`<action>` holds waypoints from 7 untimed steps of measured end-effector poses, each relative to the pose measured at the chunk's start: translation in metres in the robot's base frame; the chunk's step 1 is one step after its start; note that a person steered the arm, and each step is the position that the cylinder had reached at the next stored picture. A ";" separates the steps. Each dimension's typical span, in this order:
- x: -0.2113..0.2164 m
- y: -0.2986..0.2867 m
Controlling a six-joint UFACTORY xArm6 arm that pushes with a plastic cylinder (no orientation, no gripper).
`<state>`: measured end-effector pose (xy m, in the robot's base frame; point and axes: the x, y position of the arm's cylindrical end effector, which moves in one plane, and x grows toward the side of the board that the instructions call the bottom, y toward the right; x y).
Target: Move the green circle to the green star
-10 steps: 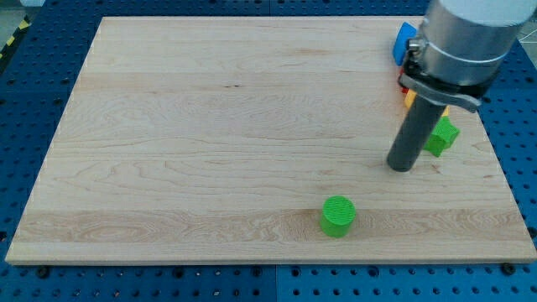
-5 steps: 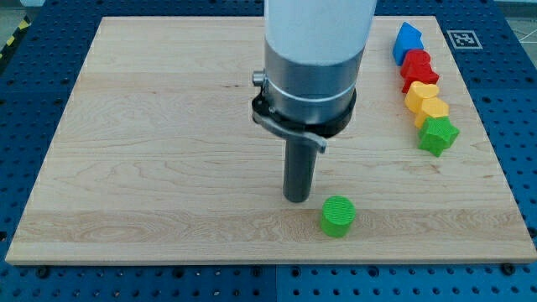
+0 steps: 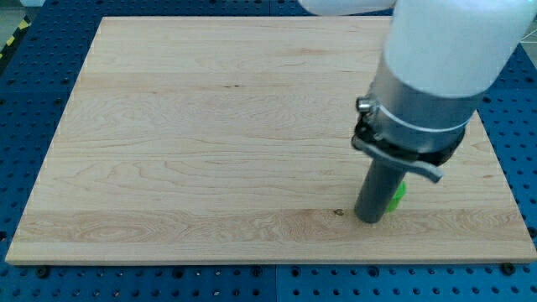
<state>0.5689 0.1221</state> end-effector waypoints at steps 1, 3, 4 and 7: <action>-0.012 0.032; -0.029 0.033; -0.033 0.033; -0.058 0.020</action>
<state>0.5113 0.1419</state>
